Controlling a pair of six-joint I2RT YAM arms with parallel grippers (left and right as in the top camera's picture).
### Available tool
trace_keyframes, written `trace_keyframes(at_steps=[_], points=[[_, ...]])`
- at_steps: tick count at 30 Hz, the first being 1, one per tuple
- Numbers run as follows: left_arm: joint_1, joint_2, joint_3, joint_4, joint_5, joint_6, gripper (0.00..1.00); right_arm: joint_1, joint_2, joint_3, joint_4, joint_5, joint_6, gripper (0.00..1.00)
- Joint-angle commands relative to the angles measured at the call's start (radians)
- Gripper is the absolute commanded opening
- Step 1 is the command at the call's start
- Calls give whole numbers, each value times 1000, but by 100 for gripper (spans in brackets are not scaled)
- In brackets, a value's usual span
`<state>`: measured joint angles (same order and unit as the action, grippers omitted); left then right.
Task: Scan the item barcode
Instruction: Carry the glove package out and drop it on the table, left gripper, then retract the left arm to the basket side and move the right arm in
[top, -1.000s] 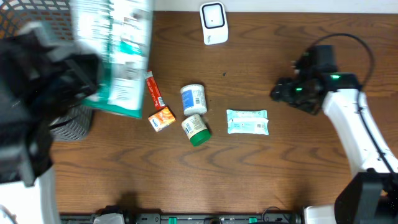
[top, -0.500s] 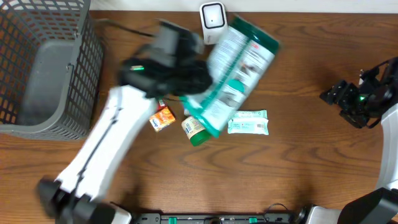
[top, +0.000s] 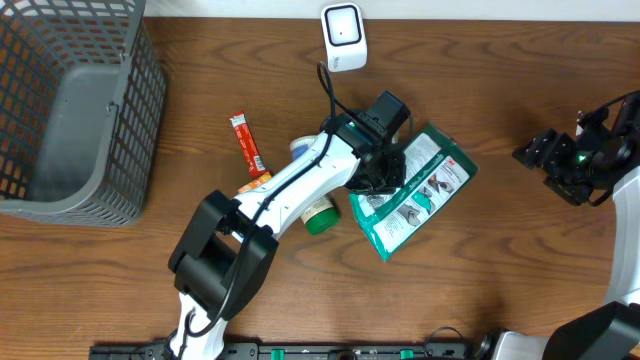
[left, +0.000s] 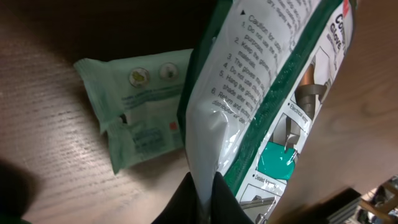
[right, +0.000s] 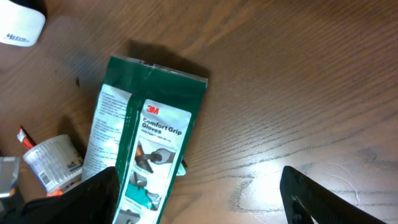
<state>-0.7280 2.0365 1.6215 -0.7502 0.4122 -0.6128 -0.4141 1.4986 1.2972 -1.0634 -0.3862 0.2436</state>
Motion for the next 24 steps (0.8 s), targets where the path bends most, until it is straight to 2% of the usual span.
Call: trace_keyframes(at_steps=[1,2,4,7,13,18,24], points=[[4,-5,-1,4,-10,-9,31,6,-3,10,-3,-11,-17,79],[4,-5,-1,5,-8,-9,40,9,-3,10,-3,-11,-17,78],[4,-6,0,9,15,18,53,18,-3,10,-3,-11,-17,78],[4,-10,7,17,20,85,63,38,-3,10,-4,-11,-18,78],[25,-54,39,14,-10,123,64,82,-3,9,-29,-7,-25,79],[87,-161,52,6,-23,167,63,134,-3,-28,-48,-7,-24,78],[223,-317,52,-136,-146,222,63,250,-3,-121,-30,-7,-24,78]])
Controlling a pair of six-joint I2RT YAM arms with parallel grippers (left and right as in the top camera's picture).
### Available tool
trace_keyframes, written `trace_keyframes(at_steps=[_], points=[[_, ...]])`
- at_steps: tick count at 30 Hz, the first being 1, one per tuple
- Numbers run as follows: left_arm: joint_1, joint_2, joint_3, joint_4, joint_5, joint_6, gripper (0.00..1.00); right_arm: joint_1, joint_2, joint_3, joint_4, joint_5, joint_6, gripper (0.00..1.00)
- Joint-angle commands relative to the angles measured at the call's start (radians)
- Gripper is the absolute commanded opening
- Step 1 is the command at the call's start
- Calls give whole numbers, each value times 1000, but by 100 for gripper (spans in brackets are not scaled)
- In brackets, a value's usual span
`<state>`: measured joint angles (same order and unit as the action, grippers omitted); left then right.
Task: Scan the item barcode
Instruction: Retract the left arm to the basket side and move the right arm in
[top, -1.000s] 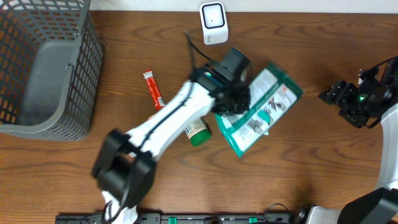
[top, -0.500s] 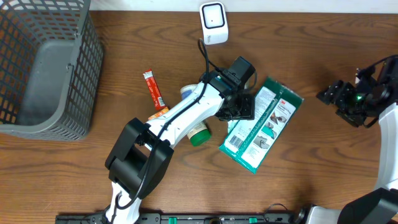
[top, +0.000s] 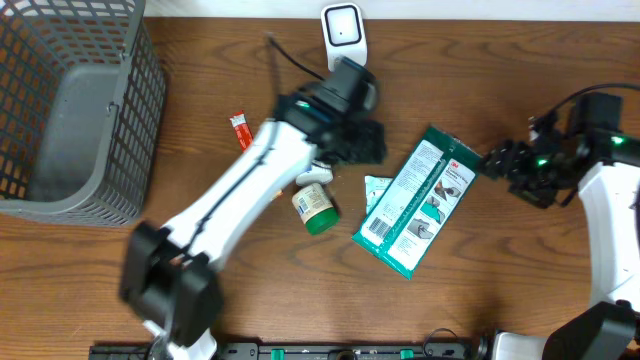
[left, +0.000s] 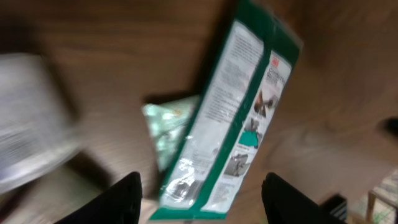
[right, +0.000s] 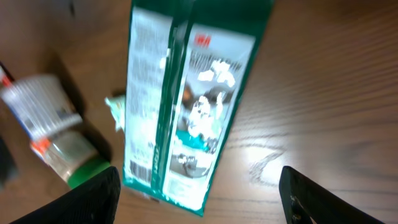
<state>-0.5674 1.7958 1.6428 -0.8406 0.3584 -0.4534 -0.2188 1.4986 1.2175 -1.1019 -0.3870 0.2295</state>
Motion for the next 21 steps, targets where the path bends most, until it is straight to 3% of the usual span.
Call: trace_keyframes(at_steps=[1,10,16,21], points=[[85,-97,31,-72,-116,69,63,81,-3,-58,19,-5,-10,78],[384,-228,31,-321,-196,154,63,323,-2,-86,80,127,2,80],[566,-233,31,-417,-183,154,64,378,-1,129,-15,126,1,85],[594,-233,30,-458,-184,153,69,386,-2,291,-82,124,2,87]])
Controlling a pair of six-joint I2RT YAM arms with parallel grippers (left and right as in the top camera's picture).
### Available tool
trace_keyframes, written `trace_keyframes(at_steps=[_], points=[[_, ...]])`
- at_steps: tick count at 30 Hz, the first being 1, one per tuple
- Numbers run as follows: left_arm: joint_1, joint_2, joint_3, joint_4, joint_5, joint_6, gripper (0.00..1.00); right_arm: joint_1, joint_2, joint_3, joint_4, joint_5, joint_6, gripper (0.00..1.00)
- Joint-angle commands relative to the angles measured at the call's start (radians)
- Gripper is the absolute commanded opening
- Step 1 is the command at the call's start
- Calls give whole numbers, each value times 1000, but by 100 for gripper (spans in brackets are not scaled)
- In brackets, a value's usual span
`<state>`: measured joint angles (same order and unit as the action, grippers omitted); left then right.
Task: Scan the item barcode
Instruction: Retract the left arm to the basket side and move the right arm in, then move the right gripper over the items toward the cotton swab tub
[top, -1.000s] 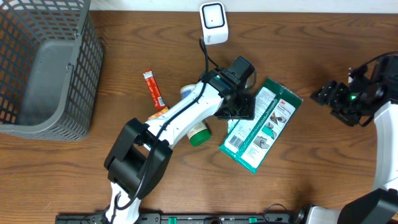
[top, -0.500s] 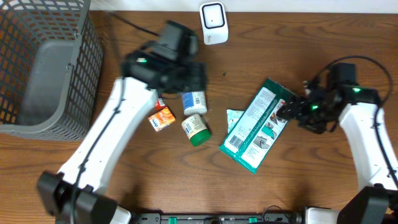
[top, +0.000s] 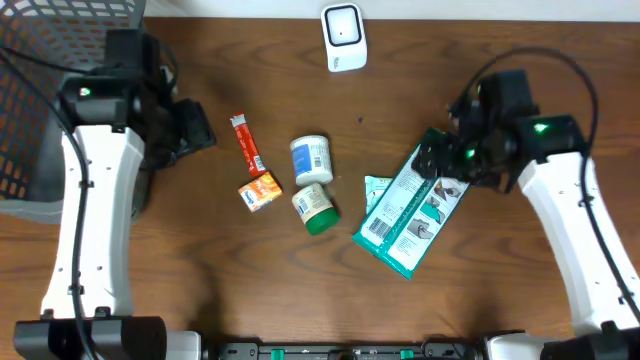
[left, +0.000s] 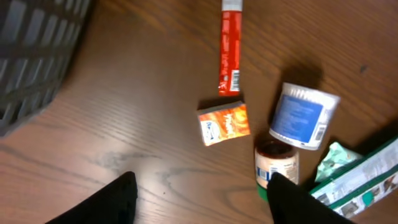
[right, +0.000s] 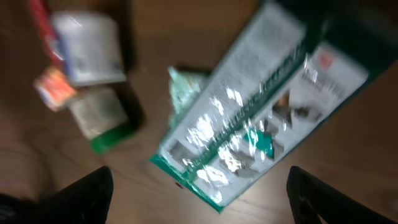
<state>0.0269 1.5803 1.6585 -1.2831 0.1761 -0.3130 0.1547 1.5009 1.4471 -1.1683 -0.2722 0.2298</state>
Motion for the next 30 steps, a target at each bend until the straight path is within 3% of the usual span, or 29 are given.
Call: trace_keyframes(at_steps=[1,4,6,8,9,11,14,15,16,17,18,22,24,27,29,30], points=[[0,-18,14,-22,-2,13,69,15,-4,75,-18,1,1,88],[-1,-18,13,-34,-3,13,70,31,-2,72,-18,-68,1,96],[-1,-18,13,-35,-5,13,60,43,-2,62,-23,-89,1,99],[-1,-18,13,-37,-5,13,13,58,-2,60,-56,-88,1,99],[-1,-18,13,-36,-5,13,7,61,-2,60,-65,-87,1,99],[-1,-18,13,-33,-5,13,7,63,-2,60,-82,-84,1,96],[-1,-17,13,-34,-5,13,7,63,-2,57,-85,-84,1,81],[-1,-17,12,-34,-5,13,8,65,-2,56,-85,-84,1,71],[-1,-17,11,-38,-5,13,29,71,-1,56,-81,-84,1,42],[-1,-17,11,-38,-5,13,41,78,-1,56,-80,-84,1,17],[-1,-17,11,-40,-5,13,56,85,-1,56,-80,-84,1,1],[-1,-17,11,-40,-5,13,80,124,-1,56,-82,-68,2,1],[-1,-17,11,-41,-5,13,81,148,-1,56,-81,-66,1,6],[-1,-17,11,-40,-5,13,82,189,-1,56,-80,-64,1,58],[-1,-17,11,-40,-5,13,82,211,-1,56,-81,-48,1,85],[-1,-17,11,-40,-5,13,82,220,-1,56,-81,-44,1,93]])
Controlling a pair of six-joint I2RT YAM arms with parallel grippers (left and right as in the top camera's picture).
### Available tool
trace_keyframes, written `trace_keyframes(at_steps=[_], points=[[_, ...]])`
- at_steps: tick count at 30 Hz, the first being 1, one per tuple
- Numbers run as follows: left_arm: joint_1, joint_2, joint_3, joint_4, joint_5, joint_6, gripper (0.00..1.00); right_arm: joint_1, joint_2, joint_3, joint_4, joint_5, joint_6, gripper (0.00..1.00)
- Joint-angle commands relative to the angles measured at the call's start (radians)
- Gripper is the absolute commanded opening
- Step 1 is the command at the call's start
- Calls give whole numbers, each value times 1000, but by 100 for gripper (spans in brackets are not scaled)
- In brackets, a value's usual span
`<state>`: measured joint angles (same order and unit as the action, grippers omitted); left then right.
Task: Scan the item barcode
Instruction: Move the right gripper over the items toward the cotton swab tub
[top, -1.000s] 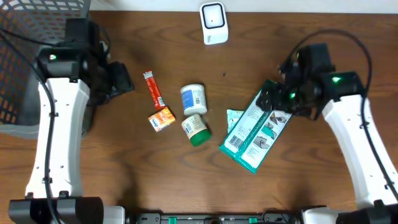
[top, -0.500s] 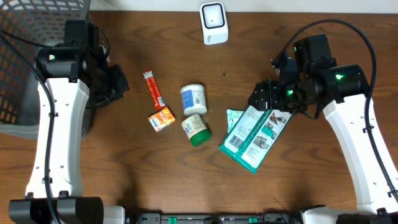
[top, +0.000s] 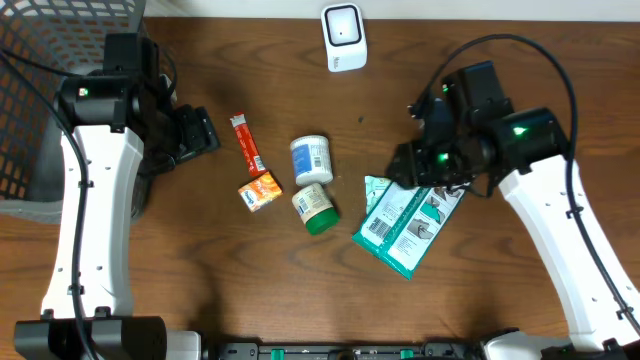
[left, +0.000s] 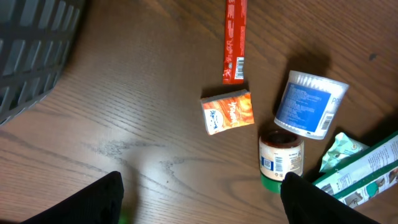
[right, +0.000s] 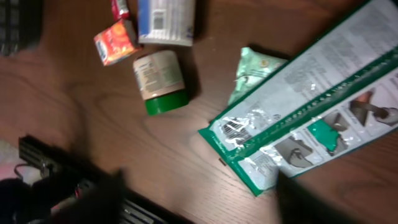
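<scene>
The green 3M glove package (top: 408, 226) lies flat right of centre, its barcode end toward the front; it also shows in the right wrist view (right: 314, 106). The white scanner (top: 343, 38) stands at the table's back edge. My right gripper (top: 420, 162) hovers over the package's upper end, open and empty; its fingers (right: 93, 196) are blurred. My left gripper (top: 194, 134) hangs open by the basket, far from the package, with dark fingertips (left: 93, 200) at the frame's bottom.
A pale green wipes pack (top: 377, 192) is tucked under the package's left edge. In the middle lie a green-lidded bottle (top: 317, 208), a white tub (top: 311, 160), an orange packet (top: 259, 190) and a red stick (top: 245, 143). A grey basket (top: 70, 110) fills the far left.
My right gripper has shifted left and a little forward over the glove package, and its camera now takes in the bottle and the package's barcode end. The left arm has barely moved.
My left gripper was shut on the glove package's edge, holding it over the wipes pack. Then the package lay flat and the left gripper was open near the scanner. Then the left arm was back by the basket and the right arm stood over the package, where it remains.
</scene>
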<state>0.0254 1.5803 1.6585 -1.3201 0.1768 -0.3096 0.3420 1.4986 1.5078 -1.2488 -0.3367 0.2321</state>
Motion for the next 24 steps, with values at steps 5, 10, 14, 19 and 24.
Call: trace_keyframes(at_steps=[5,10,14,19,24], points=[[0,-17,11,-4,-6,10,82,60,2,-5,-5,21,-2,99],[0,-17,11,-3,-6,10,82,93,2,-21,5,22,-2,99],[0,-17,11,-3,-6,10,83,114,2,-57,32,53,-1,99],[0,-17,11,-4,-6,10,83,144,2,-157,174,56,23,99],[0,-17,11,-3,-6,10,83,167,6,-263,345,55,45,99]])
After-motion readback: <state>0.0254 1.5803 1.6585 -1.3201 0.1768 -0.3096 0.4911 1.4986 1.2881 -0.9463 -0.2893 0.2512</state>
